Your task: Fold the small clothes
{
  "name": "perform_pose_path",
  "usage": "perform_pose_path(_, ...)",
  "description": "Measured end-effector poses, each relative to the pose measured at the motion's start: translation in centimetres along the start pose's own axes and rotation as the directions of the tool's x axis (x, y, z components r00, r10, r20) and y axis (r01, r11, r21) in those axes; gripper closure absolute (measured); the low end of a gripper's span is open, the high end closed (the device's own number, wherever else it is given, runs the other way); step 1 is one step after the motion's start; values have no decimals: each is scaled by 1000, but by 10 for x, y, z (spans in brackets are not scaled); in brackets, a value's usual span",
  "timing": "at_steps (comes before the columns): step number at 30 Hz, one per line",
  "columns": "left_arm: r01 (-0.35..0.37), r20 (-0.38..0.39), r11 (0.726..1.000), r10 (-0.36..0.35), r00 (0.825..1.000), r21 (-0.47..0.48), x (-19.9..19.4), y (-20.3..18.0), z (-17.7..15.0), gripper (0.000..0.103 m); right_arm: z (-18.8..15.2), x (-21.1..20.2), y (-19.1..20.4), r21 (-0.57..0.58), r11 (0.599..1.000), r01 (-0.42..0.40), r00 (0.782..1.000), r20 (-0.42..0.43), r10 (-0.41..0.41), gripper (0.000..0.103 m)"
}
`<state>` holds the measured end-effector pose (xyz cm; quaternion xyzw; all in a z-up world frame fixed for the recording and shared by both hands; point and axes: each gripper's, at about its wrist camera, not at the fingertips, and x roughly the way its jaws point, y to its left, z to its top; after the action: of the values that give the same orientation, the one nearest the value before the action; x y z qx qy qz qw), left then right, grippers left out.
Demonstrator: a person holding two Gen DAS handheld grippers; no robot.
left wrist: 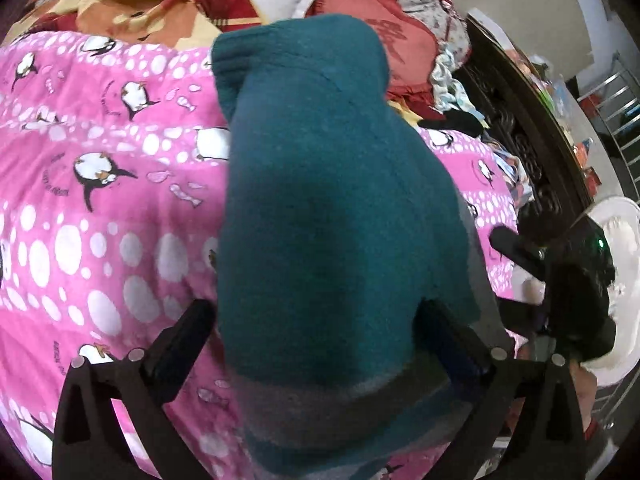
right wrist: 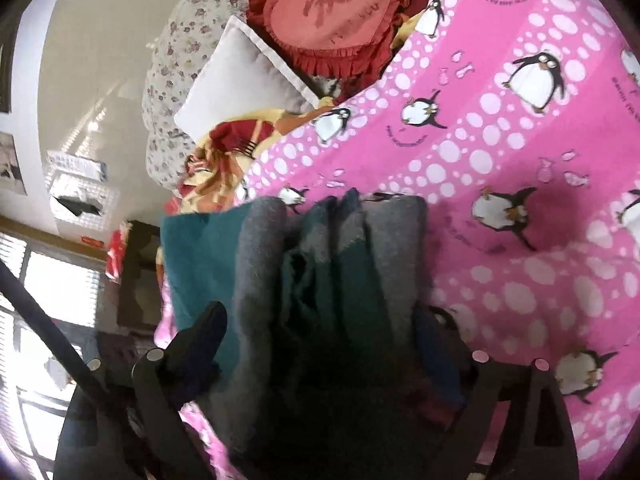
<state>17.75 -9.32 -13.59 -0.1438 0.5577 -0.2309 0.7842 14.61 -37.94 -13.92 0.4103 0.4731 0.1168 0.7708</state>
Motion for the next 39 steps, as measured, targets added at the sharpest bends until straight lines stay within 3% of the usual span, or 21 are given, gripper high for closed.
perform_pose_path(3, -5, 5, 1000, 5, 1000, 16, -1, -4, 2, 13, -2, 11, 18, -127, 987, 97, 994, -30, -101, 9)
perform_pose_path(5, -24, 16, 999, 23, 1000, 26, -5, -9, 1, 25, -9, 12, 35, -239, 954, 183, 981, -16, -193, 23)
perform_pose_path(7, -26, 29, 999, 25, 999, 39, -14, -12, -1, 42, -13, 4, 42, -256, 950, 181, 983, 4, -186, 48)
perform_pose_path(8, -25, 30, 999, 24, 999, 48, -21, -13, -1, 48, -15, -4, 46, -253, 952, 174, 984, 15, -176, 51)
perform_pose_path(10, -16, 33, 996, 13, 999, 89, -38, -21, -2, 52, -20, -13, 55, -257, 955, 147, 989, 26, -145, 56)
perform_pose_path(15, -43, 48, 983, 35, 998, 179, -95, -34, -25, 52, -59, -32, 101, -317, 945, 76, 997, 2, -80, 57)
perform_pose_path(22, -82, -11, 989, 84, 996, 127, -151, 5, -89, 52, -138, -27, 114, -282, 958, -47, 990, -139, 8, 57)
perform_pose_path(26, -168, -118, 983, 176, 977, 76, -124, 45, -138, 52, -179, 9, 91, -260, 965, -9, 970, -236, -55, 57)
perform_pose_path(28, -221, -180, 974, 227, 957, 51, -105, 60, -154, 48, -195, 30, 70, -243, 968, 69, 942, -305, -144, 55)
perform_pose_path(31, -213, -134, 977, 210, 969, -13, -114, 65, -156, 43, -198, 20, 61, -221, 968, 117, 938, -295, -181, 52)
perform_pose_path(33, -252, -120, 967, 247, 962, -25, -124, 64, -151, 43, -191, 3, 67, -238, 957, 164, 939, -260, -225, 51)
perform_pose_path(36, -246, -63, 968, 243, 968, -47, -145, 63, -146, 41, -178, -20, 83, -240, 962, 131, 957, -221, -186, 51)
perform_pose_path(39, -274, -19, 961, 273, 962, -44, -158, 60, -139, 37, -175, -14, 107, -263, 961, 83, 958, -245, -150, 51)
